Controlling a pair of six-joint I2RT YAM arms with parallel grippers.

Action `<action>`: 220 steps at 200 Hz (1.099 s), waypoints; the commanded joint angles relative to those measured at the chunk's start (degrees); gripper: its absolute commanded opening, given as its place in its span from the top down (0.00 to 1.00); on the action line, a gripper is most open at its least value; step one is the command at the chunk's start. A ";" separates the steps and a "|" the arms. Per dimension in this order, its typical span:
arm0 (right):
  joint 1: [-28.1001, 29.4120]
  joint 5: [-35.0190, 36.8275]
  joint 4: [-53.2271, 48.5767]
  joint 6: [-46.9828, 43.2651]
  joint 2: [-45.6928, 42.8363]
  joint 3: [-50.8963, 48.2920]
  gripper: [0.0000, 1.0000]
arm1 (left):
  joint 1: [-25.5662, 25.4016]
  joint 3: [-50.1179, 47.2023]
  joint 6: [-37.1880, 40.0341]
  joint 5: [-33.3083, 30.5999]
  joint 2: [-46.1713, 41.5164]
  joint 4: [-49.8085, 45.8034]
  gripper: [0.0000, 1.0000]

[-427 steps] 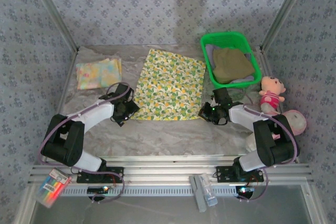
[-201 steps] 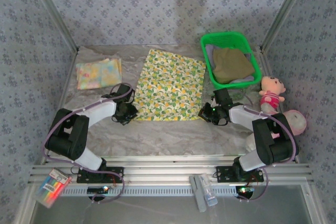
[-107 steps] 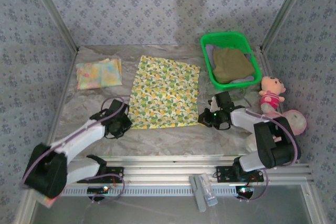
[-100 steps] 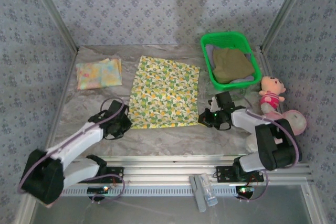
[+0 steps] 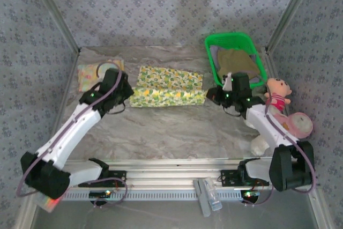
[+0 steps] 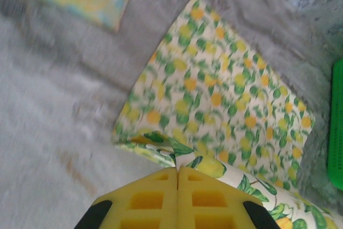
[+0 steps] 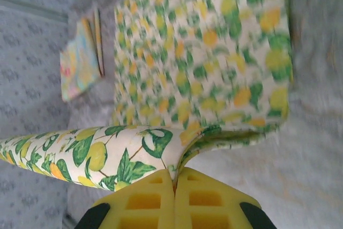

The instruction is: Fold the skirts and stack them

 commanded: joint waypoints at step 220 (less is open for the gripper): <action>0.76 16.73 -5.72 5.88 35.08 31.50 1.00 | 8.84 31.14 15.66 4.50 36.62 1.32 1.00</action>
